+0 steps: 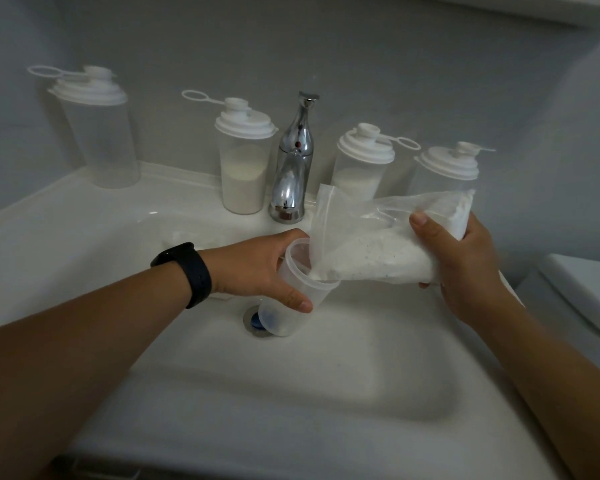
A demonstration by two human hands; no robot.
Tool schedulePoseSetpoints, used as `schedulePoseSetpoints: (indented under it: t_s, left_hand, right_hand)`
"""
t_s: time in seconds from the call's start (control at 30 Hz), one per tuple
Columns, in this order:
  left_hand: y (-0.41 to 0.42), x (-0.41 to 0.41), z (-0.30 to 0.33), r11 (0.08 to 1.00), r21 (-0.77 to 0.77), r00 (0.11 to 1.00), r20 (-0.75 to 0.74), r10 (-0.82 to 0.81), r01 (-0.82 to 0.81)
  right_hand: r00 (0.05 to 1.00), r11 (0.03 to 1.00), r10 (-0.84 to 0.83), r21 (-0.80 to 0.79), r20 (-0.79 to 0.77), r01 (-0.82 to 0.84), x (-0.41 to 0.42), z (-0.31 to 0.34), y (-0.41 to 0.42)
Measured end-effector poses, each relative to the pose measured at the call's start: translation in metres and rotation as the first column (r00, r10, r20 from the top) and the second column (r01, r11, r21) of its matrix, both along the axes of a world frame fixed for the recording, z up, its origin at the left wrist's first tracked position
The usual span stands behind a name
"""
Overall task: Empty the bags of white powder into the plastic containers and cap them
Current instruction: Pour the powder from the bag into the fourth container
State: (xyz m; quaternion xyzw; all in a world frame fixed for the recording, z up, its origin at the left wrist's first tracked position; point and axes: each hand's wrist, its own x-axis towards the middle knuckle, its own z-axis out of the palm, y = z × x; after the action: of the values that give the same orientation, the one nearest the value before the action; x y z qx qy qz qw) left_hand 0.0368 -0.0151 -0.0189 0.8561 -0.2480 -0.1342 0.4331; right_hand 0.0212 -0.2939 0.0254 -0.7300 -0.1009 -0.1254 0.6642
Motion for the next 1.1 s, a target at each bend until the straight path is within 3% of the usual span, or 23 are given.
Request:
schedulePoseSetpoints:
  t_s: [1.1]
  left_hand:
    - [0.0014, 0.0024, -0.0009, 1.0, 0.015, 1.0, 0.001, -0.017, 0.017]
  right_hand:
    - [1.0, 1.0, 0.007, -0.021, 0.02, -0.007, -0.003, 0.0017, 0.0014]
